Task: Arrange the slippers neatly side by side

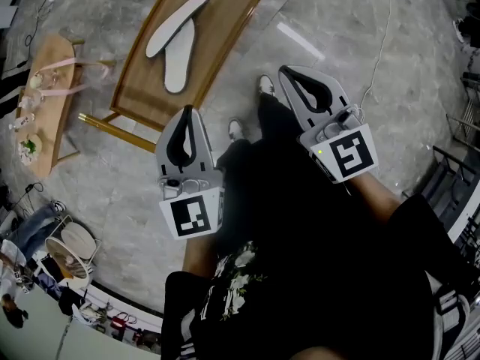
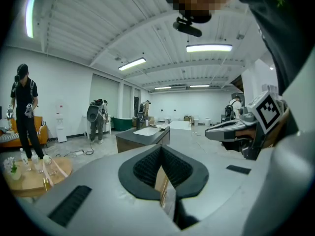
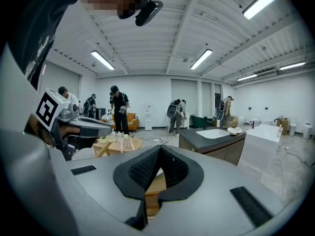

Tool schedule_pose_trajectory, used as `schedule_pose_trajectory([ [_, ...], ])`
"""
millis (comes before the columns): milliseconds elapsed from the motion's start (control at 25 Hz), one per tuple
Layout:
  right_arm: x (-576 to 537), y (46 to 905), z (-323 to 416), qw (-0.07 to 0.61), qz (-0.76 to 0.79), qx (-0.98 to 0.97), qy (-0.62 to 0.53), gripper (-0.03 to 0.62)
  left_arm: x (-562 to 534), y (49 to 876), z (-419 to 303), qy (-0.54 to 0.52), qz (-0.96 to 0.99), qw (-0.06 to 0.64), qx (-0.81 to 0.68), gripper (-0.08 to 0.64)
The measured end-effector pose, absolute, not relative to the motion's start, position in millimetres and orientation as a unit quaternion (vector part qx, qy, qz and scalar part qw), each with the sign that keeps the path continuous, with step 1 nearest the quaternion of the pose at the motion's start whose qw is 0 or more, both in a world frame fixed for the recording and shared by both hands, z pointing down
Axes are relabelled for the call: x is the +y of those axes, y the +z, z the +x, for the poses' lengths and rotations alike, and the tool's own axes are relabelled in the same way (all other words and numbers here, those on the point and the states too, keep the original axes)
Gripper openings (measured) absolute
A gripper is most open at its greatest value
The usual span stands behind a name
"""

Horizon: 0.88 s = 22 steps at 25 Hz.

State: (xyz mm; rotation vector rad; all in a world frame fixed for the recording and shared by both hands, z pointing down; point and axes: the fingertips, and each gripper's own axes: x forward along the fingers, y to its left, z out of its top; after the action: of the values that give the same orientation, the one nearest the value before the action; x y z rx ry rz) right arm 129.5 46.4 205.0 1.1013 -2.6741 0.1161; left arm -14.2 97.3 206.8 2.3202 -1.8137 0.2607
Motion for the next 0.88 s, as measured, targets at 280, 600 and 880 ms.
schedule_pose_trajectory([
  [280, -22.9, 198.7, 149.8, 0.106, 0.356, -0.928, 0.044, -0.003, 47.2, 191.5, 8.0, 0.11, 0.757, 0.072, -0.64, 0.001],
  [600, -67.6, 201.8, 156.7, 0.098, 0.298, -0.949, 0.041, -0.003, 27.0, 183.1, 11.9, 0.119, 0.708, 0.08, -0.691, 0.002],
  [880, -83.0, 207.3, 142.3, 0.095, 0.233, -0.967, 0.038, -0.003, 32.7, 185.5, 7.9, 0.103, 0.653, 0.099, -0.744, 0.002],
])
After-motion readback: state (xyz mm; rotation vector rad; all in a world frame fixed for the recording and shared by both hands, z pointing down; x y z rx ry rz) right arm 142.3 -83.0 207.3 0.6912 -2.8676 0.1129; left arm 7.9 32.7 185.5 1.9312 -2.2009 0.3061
